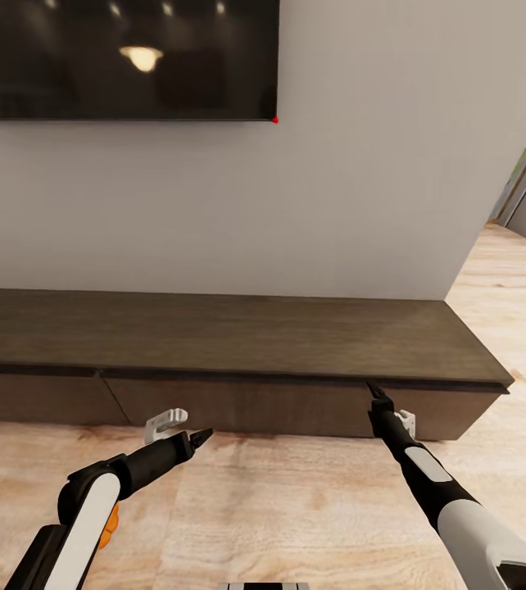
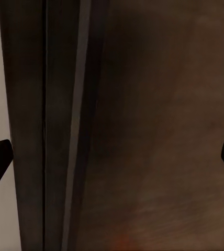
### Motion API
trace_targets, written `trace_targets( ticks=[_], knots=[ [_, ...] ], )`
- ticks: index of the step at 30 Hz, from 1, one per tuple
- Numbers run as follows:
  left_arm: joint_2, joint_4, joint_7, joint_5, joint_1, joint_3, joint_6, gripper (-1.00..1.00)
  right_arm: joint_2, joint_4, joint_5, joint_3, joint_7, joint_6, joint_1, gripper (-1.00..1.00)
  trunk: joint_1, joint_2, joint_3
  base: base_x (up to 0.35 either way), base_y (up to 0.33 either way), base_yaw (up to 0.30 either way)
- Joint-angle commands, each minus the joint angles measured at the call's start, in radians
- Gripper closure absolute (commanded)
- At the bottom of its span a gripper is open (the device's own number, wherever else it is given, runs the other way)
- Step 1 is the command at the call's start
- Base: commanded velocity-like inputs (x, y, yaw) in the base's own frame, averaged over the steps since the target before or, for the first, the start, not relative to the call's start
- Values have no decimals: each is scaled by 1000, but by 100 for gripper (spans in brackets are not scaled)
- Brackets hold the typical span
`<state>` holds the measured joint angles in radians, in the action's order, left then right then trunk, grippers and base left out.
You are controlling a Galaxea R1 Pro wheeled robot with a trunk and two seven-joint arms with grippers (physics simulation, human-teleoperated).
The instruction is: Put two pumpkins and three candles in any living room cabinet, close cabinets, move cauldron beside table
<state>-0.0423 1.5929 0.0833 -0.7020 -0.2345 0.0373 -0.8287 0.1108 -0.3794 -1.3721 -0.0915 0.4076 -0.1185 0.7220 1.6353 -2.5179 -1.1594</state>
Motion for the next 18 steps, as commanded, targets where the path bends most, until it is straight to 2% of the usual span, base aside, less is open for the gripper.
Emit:
trace_targets(
  ticks=[1,18],
  knots=[
    [-1,1,9,-10,0,1,-3,-100,0,1,-10,-5,4,-10,1,-100,0,0,-1,7,0,0],
    [-2,1,9,-10,0,1,-4,-100,0,0,-10,-5,4,-10,1,-100,0,0,-1,17,0,0]
  ],
)
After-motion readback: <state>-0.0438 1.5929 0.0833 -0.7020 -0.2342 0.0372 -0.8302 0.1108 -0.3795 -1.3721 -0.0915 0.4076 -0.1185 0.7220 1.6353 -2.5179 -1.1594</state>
